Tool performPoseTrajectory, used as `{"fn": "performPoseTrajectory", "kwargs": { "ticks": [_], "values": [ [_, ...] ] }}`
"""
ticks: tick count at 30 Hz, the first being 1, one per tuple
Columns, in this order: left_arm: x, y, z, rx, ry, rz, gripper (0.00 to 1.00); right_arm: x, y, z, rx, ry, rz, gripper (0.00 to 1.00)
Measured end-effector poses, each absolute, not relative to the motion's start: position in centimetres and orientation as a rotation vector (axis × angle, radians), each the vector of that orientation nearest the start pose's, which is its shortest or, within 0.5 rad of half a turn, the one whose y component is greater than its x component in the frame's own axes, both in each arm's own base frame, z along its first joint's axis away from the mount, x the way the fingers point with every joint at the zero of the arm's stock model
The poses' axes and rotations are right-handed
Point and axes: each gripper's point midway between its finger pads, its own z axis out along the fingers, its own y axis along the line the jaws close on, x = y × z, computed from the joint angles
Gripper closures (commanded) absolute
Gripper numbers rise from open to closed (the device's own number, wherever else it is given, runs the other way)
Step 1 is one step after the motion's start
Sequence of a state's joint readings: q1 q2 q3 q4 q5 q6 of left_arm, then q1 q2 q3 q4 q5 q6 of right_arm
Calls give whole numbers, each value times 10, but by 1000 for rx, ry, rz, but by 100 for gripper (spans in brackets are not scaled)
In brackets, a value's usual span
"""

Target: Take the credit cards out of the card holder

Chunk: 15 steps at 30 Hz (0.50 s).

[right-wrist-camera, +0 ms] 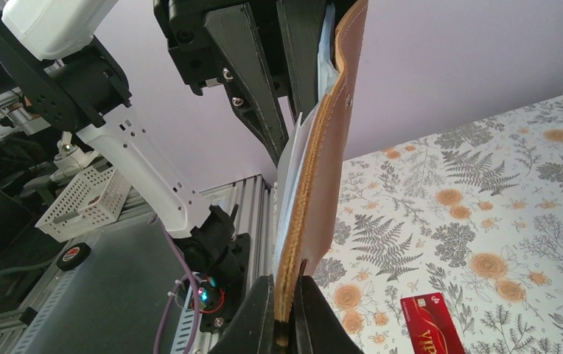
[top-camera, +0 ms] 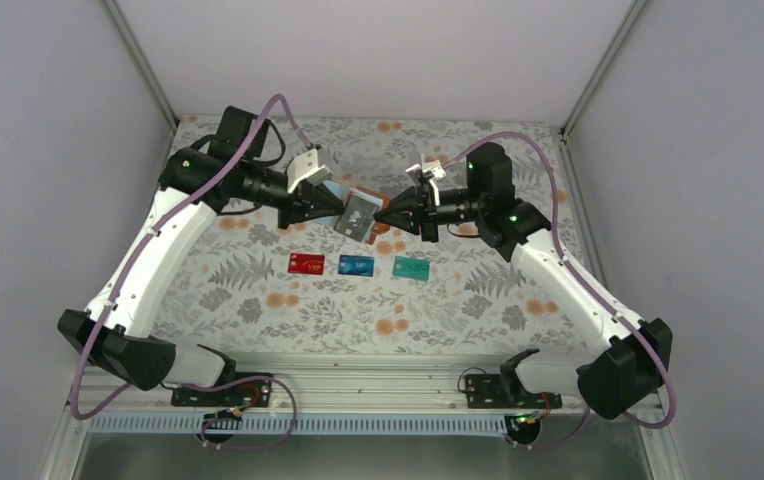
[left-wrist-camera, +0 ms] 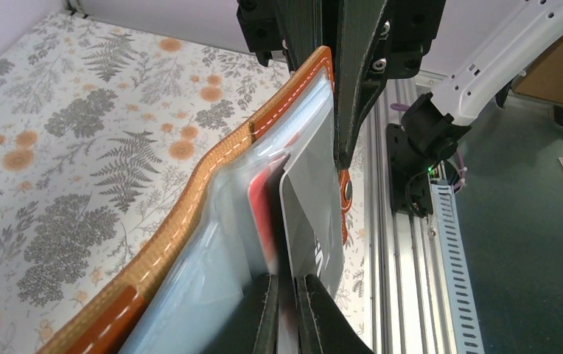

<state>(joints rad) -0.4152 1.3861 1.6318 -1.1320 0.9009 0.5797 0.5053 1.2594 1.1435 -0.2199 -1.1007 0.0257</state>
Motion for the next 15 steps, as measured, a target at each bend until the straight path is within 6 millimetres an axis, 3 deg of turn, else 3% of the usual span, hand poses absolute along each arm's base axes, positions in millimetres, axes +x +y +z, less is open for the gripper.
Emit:
{"fn": "performPoseTrajectory", "kwargs": {
  "ticks": [9,15],
  "values": [
    [230,-249,351,1377,1776,-999,94,217,295,346,-1172,1564,1403,96],
    [233,-254,350,1372,1786,-986,84,219,294,346,-1160,1574,1407,96]
  ]
}}
